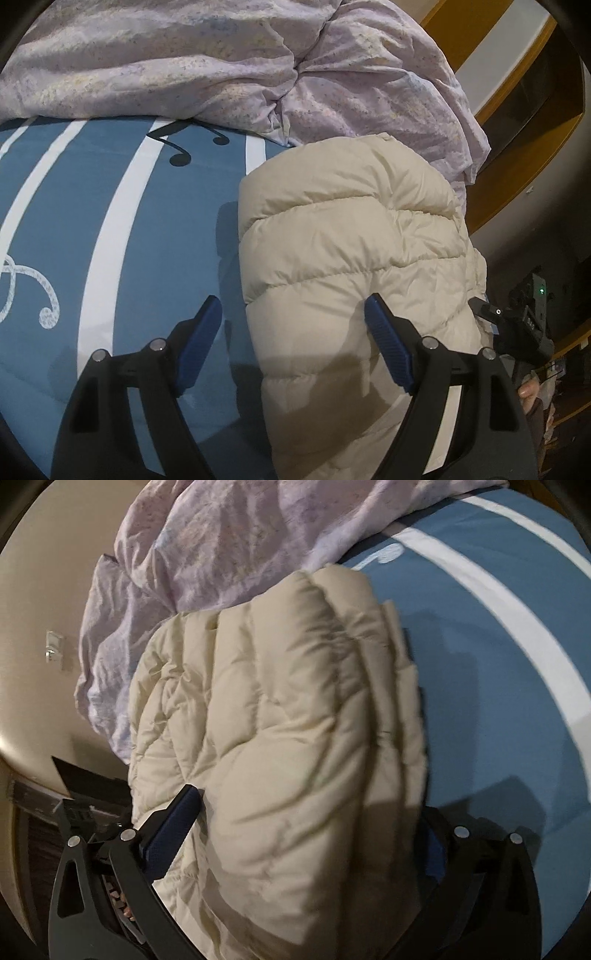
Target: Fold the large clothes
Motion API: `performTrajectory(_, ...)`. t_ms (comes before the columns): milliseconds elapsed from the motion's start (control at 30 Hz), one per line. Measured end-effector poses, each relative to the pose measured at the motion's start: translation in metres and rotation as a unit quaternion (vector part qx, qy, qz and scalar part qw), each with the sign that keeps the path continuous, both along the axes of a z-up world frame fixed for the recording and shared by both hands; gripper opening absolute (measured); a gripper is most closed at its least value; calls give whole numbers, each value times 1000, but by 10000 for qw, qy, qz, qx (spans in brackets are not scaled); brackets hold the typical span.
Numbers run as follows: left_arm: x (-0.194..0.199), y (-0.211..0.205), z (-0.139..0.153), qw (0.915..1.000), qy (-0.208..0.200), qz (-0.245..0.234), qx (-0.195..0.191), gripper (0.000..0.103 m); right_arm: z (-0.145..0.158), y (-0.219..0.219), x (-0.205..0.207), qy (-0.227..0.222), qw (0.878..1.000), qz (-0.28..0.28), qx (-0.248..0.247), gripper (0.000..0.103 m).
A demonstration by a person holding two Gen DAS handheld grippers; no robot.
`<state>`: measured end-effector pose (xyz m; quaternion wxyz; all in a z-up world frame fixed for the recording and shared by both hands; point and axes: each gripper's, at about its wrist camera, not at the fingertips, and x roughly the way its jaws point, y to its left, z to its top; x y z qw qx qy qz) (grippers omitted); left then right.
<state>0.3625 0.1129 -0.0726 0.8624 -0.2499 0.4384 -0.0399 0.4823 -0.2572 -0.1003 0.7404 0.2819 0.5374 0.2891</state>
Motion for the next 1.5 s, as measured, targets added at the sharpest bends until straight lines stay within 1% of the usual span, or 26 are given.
performTrajectory(33,0,1,-1,10000,10,-4,-59,80,0,3,0,-27,10000,48,77,102)
performTrajectory(67,2,3,-2,9998,28,-11,-181,80,-1,4,1,-33,9999,87,135,99)
performTrajectory(100,2,5,-4,9996,39,-13,-293,80,-3,6,1,-4,9997,124,197,90)
performTrajectory(133,3,7,-6,9991,52,-11,-428,81,-4,5,1,-12,9996,122,266,83)
performTrajectory(167,4,9,-8,9982,73,-10,-589,81,-5,4,1,-1,9992,126,379,79)
performTrajectory(233,6,13,-17,9939,149,-20,-1095,81,-8,1,1,44,9985,111,533,69)
performTrajectory(333,10,13,-27,9862,247,-31,-1635,81,-9,-1,1,55,9977,112,660,60)
performTrajectory(367,10,11,-29,9852,251,-36,-1694,81,-8,-1,1,47,9976,122,683,59)
performTrajectory(433,13,7,-32,9840,247,-55,-1764,81,-7,1,1,32,9970,133,762,52)
performTrajectory(500,14,3,-32,9840,233,-55,-1765,77,-4,2,1,6,9964,140,842,47)
performTrajectory(567,14,2,-32,9842,180,-29,-1761,64,0,3,0,-43,9959,142,898,43)
performTrajectory(600,13,3,-31,9840,134,-19,-1774,60,3,5,0,-86,9956,148,924,40)
performTrajectory(667,11,7,-28,9831,56,-15,-1829,48,10,10,1,-172,9951,176,955,38)
performTrajectory(700,8,11,-26,9826,8,0,-1856,43,14,14,2,-223,9949,207,965,36)
performTrajectory(733,6,15,-24,9822,-39,29,-1876,42,17,18,4,-265,9946,244,972,35)
performTrajectory(800,2,23,-19,9827,-136,111,-1842,38,25,30,7,-346,9940,344,982,34)
performTrajectory(967,-6,54,-4,9848,-328,384,-1665,38,39,71,19,-476,9921,638,970,33)
performTrajectory(1067,-9,78,6,9864,-441,593,-1467,38,44,101,28,-574,9907,826,919,33)
performTrajectory(1167,-5,93,14,9885,-504,707,-1238,39,44,123,37,-654,9900,893,879,33)
performTrajectory(1233,1,102,15,9909,-502,772,-986,40,42,134,40,-718,9907,901,729,34)
performTrajectory(1267,4,105,14,9916,-471,793,-907,42,40,141,40,-761,9921,883,463,35)
performTrajectory(1300,7,107,12,9928,-405,827,-762,45,39,145,40,-788,9929,853,273,41)
performTrajectory(1333,7,110,9,9934,-368,862,-663,47,39,148,37,-850,9931,811,30,50)
performTrajectory(1367,7,111,8,9937,-361,911,-547,51,43,148,33,-961,9922,745,-268,54)
performTrajectory(1433,4,110,8,9942,-397,951,-319,56,52,144,25,-1192,9889,619,-635,67)
performTrajectory(1500,2,108,12,9943,-423,982,8,67,63,136,19,-1403,9847,413,-950,73)
